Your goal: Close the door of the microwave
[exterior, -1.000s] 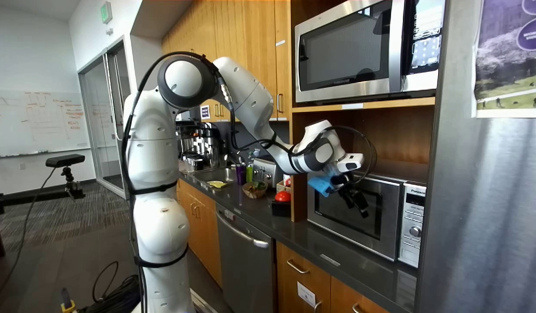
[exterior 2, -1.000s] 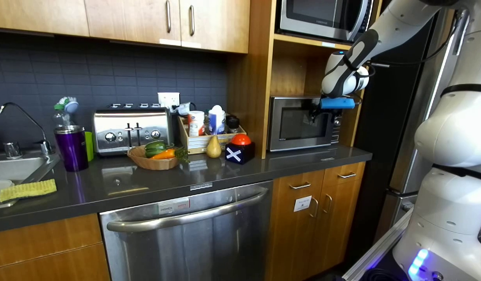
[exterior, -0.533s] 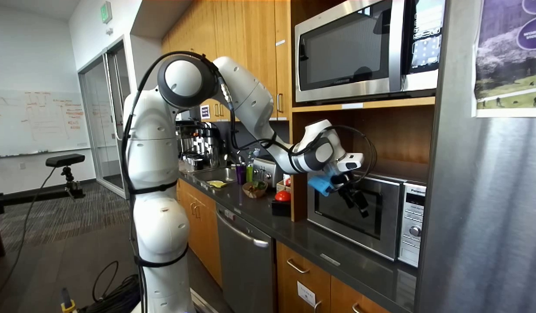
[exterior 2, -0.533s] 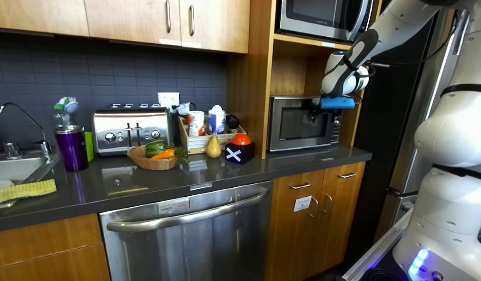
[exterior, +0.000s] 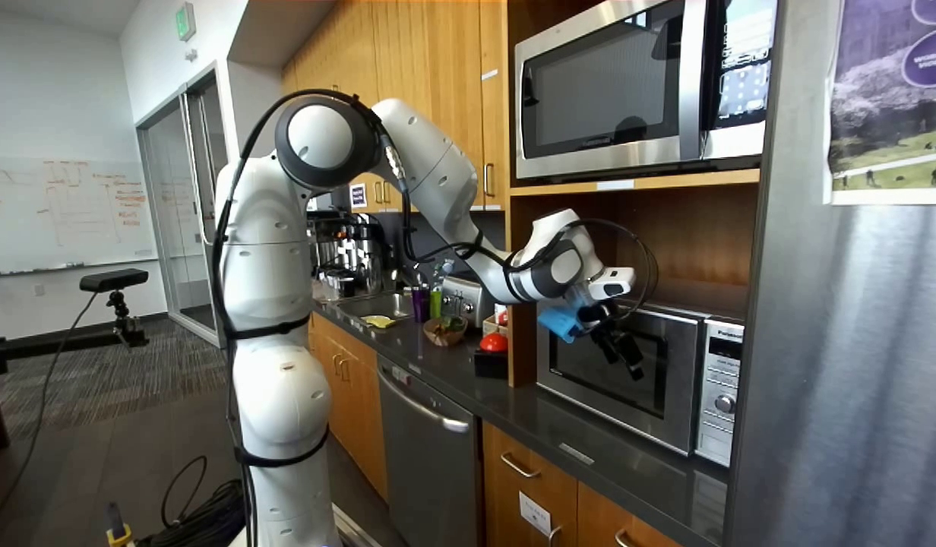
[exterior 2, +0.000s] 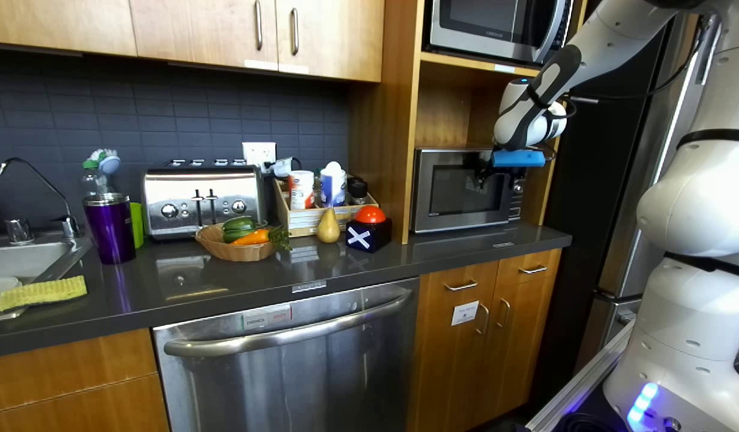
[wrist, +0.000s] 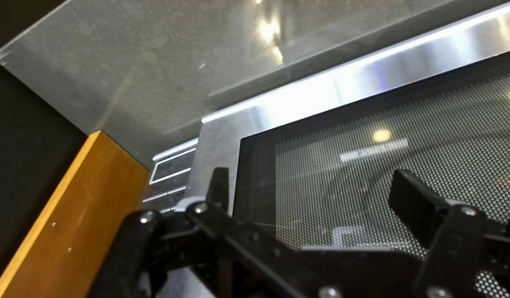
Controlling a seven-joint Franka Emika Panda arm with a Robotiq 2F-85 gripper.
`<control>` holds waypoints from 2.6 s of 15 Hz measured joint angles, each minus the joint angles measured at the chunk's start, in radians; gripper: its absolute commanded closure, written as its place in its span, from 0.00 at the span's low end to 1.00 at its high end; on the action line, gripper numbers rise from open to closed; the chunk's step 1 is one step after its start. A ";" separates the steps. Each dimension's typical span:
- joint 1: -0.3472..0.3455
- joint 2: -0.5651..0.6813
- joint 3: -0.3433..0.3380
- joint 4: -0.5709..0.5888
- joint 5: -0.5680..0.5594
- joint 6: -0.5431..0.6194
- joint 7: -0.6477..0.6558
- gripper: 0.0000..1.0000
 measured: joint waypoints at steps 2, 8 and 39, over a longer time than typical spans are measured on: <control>0.000 0.000 0.000 0.000 0.000 0.000 0.000 0.00; -0.001 0.008 -0.002 0.002 -0.018 0.001 0.014 0.00; 0.159 0.212 0.010 0.082 -0.016 -0.056 0.011 0.00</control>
